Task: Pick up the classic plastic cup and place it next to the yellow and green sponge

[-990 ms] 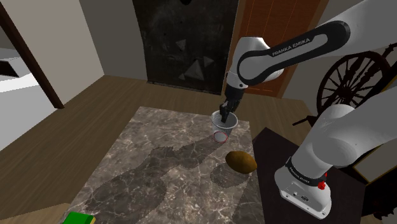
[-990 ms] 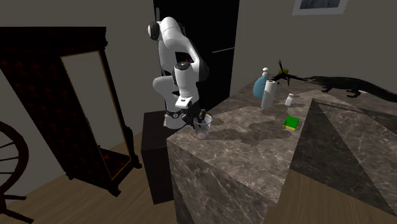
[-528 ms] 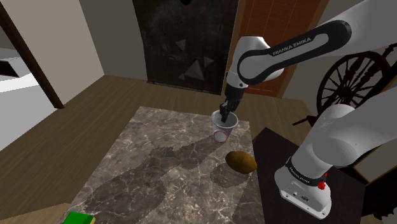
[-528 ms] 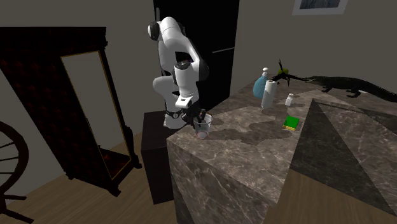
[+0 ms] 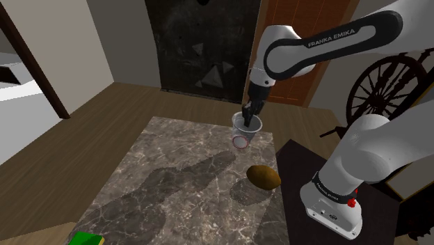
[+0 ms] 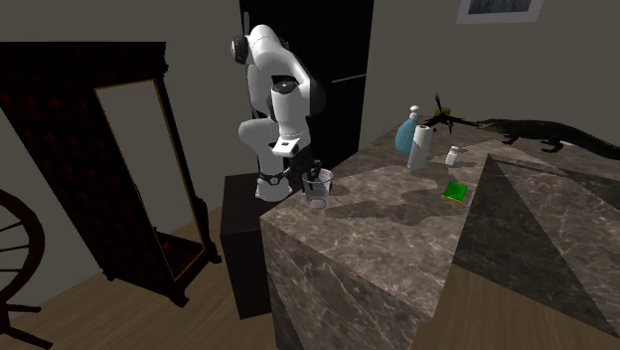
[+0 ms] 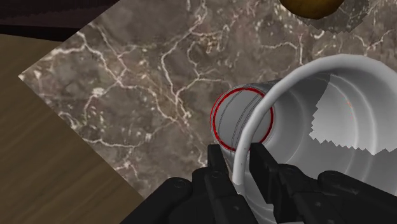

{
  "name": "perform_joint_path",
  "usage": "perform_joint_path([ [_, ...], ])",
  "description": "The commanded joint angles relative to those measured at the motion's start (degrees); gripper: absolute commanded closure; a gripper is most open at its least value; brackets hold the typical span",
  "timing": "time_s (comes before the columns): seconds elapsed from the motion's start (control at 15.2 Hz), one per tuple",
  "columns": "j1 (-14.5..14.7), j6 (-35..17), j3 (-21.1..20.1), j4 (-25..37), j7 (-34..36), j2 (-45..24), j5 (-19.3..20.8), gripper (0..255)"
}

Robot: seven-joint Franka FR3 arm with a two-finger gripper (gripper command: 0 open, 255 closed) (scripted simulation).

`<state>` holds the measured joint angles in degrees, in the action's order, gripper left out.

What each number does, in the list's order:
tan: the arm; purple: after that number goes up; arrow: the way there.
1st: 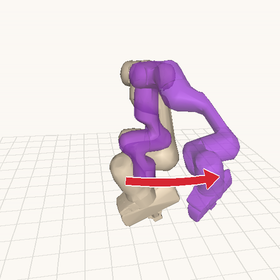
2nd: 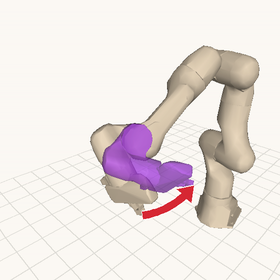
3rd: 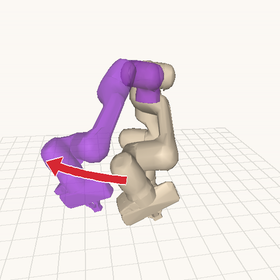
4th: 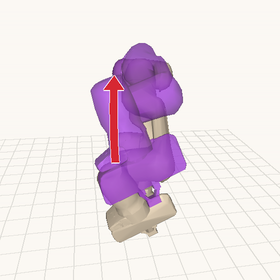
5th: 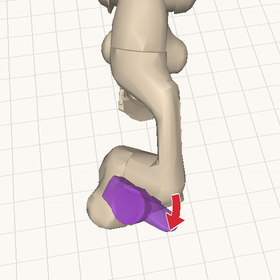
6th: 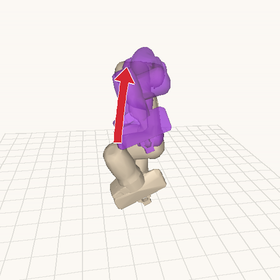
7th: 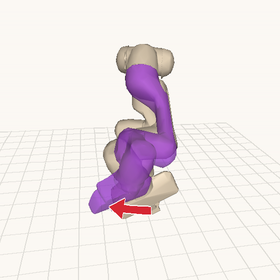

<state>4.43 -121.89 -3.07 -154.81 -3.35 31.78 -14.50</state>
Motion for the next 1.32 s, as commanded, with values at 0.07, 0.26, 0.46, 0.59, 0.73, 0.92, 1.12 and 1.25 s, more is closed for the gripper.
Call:
perform_joint_path([
  [0.07,-0.2,2.9,0.1,1.8,0.6,1.1,0.4,255],
  [0.26,-0.3,5.5,0.2,3.4,1.1,2.1,0.8,255],
  [0.46,-0.4,8.1,0.3,5.2,1.6,3.0,1.1,255],
  [0.59,-0.5,9.8,0.4,6.5,1.9,3.4,1.3,255],
  [0.73,-0.5,11.4,0.4,7.7,2.2,3.8,1.5,255],
  [0.92,-0.6,13.8,0.6,9.7,2.6,4.3,1.7,255],
  [1.12,-0.6,16.2,0.7,11.8,3.0,4.6,2.0,255],
  [1.25,-0.7,17.8,0.8,13.3,3.3,4.7,2.1,255],
])
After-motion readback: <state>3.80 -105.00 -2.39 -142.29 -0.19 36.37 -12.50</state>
